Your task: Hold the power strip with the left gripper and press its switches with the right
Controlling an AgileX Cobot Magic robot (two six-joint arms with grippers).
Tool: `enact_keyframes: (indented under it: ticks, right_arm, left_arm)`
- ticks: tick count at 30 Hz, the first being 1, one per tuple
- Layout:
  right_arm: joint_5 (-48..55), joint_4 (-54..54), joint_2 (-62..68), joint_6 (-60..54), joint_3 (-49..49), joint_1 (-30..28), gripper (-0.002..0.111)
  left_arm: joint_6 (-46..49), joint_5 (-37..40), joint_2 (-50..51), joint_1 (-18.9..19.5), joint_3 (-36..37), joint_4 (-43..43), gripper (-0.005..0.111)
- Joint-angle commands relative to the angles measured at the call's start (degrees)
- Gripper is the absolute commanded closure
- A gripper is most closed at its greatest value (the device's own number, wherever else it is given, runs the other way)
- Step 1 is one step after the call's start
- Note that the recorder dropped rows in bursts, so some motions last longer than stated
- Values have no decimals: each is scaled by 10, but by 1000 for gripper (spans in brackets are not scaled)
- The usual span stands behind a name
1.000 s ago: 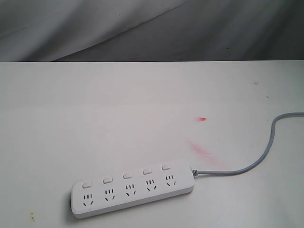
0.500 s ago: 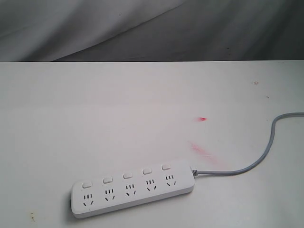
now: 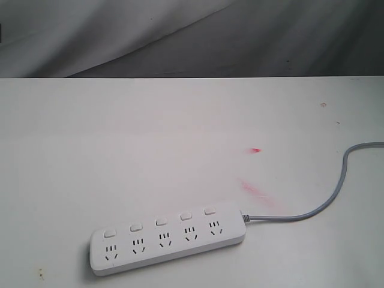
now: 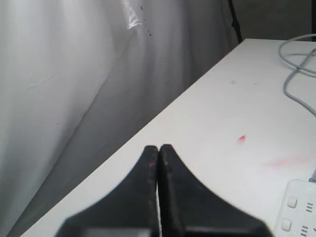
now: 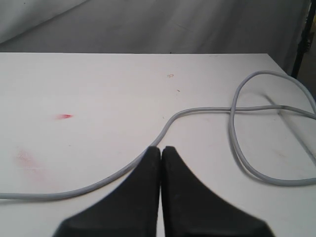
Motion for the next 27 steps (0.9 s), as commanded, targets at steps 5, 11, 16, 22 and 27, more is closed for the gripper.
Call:
enact_keyframes:
  ticks: [5,11,16,22,27]
  right_arm:
    - [-2,-5,-2,0,0,-2,108]
    - [-2,-5,-2,0,0,-2,108]
    - [-2,-5,-2,0,0,-2,108]
    - [-2,-5,-2,0,0,-2,108]
    - [-2,-5,-2,0,0,-2,108]
  left_arm:
    - [236,232,102,211,-5,-162,106]
    - [308,336,165,327,0,-190,106]
    - [264,336,175,334,7,-131,106]
    - [259,336,174,334,32,-96,106]
    - [259,336,174,334,60,-80,106]
